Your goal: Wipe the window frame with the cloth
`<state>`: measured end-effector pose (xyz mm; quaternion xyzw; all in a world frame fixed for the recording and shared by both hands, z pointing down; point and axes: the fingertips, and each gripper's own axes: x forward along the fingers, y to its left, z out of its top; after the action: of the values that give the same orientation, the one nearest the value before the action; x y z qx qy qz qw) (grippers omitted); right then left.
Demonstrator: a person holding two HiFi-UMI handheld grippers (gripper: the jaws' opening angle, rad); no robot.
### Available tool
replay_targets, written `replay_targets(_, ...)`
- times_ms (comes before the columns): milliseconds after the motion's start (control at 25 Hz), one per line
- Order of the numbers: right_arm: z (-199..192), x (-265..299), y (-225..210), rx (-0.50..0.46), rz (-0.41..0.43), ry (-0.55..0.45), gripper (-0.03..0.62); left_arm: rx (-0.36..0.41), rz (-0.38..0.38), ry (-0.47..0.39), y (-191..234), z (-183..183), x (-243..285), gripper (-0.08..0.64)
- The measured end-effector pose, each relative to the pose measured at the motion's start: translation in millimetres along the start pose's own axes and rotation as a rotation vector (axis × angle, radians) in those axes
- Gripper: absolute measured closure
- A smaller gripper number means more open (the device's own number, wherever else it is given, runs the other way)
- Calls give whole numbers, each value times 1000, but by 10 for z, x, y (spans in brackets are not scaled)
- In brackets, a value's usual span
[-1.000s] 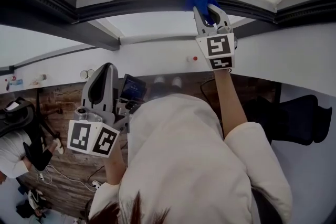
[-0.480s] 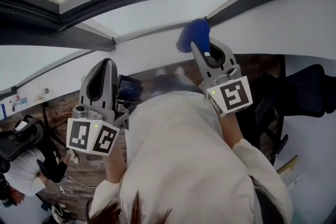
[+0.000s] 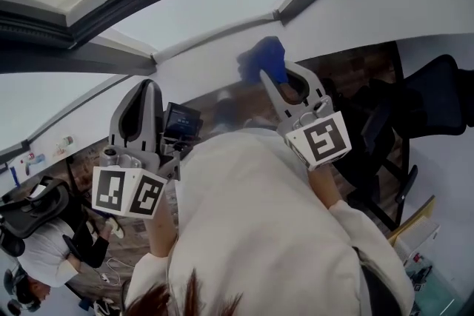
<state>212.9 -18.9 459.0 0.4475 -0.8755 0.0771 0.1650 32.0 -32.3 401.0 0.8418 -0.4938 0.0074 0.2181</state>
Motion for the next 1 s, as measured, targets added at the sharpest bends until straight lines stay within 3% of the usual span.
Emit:
replay_targets(520, -486, -1341, 564, 52, 15, -24, 546, -33, -71, 43, -1207, -741, -754, 549)
replay_targets(800, -740, -1728, 714, 44, 10, 33, 546, -40, -5, 40, -1215, -918, -1196, 549)
replay_targets(1000, -754, -1791, 728, 48, -14, 33, 546, -47, -28, 38, -1216, -915, -1217, 549)
